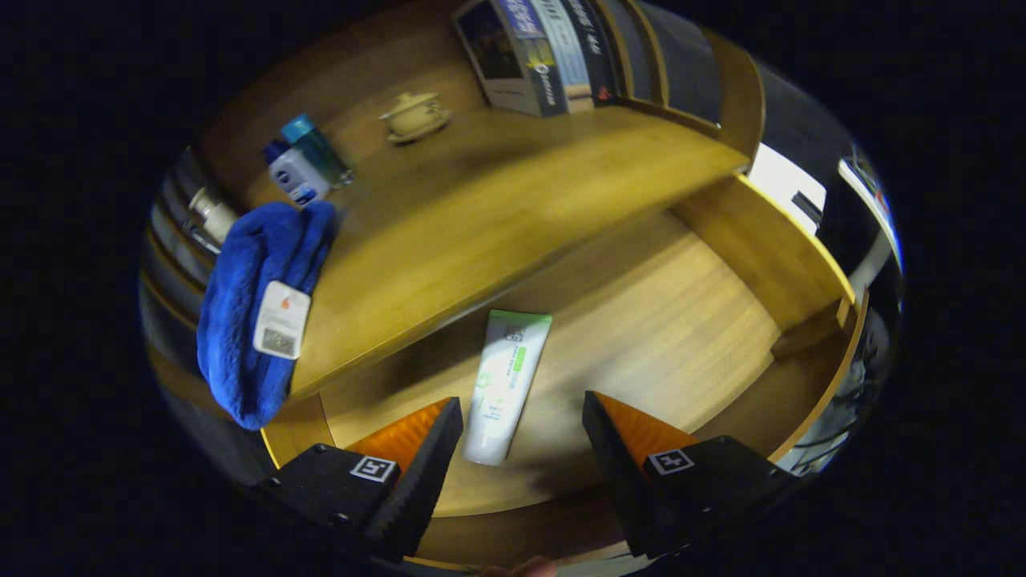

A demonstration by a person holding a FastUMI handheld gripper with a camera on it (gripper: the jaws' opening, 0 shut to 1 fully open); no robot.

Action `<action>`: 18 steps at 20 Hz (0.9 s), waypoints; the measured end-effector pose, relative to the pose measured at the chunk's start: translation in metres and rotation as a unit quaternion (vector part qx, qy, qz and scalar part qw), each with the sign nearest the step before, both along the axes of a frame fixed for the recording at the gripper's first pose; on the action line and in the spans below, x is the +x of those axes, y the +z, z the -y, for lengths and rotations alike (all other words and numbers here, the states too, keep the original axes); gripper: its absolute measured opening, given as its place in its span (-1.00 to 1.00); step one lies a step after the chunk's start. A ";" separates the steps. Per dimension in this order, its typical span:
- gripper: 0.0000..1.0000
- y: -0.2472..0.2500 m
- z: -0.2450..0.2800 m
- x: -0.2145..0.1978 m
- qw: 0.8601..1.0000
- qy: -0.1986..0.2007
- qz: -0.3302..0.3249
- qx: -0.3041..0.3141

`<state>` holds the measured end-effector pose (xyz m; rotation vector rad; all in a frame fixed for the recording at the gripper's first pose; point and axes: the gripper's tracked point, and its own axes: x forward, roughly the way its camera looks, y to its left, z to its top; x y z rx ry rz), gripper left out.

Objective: Pull open the drawer, take out the items inside it, and place them on the countertop above the cabinet.

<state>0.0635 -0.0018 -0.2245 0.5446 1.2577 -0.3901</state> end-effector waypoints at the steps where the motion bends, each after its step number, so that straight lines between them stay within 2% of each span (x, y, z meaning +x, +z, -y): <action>1: 0.92 -0.006 0.000 0.000 1.000 -0.006 -0.009 0.003; 7: 0.96 -0.038 -0.012 -0.003 0.997 -0.009 -0.066 0.036; 10: 0.93 -0.038 -0.011 -0.002 0.997 -0.011 -0.075 0.027; 15: 0.34 -0.038 -0.025 0.001 0.994 -0.025 -0.097 0.047; 16: 0.22 -0.023 -0.023 0.006 0.994 -0.025 -0.094 0.050; 18: 0.02 -0.026 -0.032 0.002 0.993 -0.050 -0.086 0.059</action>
